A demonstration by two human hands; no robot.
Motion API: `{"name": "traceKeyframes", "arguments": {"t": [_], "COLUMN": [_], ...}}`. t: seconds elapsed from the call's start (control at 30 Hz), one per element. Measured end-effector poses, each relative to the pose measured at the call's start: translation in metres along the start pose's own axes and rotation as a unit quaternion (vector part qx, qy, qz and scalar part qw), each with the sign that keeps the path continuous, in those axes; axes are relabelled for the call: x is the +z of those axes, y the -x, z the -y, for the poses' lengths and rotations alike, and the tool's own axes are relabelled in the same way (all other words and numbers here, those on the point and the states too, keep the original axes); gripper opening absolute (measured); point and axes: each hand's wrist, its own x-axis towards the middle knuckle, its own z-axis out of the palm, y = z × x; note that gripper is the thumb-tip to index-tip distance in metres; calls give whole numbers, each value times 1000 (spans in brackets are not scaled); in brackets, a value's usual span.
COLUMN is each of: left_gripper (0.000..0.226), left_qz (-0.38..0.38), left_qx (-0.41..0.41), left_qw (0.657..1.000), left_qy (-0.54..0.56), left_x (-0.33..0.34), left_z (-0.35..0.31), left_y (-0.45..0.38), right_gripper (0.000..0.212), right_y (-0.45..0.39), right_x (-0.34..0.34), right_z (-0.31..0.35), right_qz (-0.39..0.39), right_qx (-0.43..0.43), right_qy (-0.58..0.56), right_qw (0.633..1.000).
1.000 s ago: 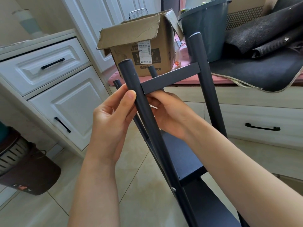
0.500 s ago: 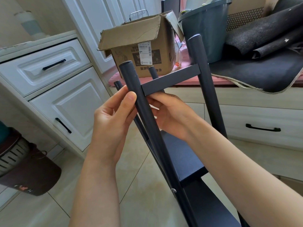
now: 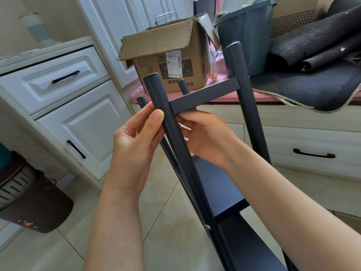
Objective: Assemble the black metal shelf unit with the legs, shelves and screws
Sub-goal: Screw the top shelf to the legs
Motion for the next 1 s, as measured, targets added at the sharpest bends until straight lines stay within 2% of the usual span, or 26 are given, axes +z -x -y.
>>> {"name": "traceKeyframes", "arguments": {"t": [0.27,0.63,0.8,1.0], "left_gripper": [44,56,47,46], "left_qz": [3,-4,-1,-2], "left_qx": [4,-1,0,3], "left_qw": [1000,1000,1000,1000], "left_qy": [1,5,7,10], "left_x": [1,0,0,0], "left_z": [-1,0,0,0], "left_y": [0,-1,0,-1], "right_gripper": [11,17,10,19], "right_y": [-3,-2,-2,-4], "right_x": [4,4,2,6], "right_z": [-2,0,-2,-1], "right_qz": [-26,-16,-16,-17], "right_qx": [0,13,14,7], "right_qy": [24,-6,2,11], "right_qw": [999,1000,1000,1000]}}
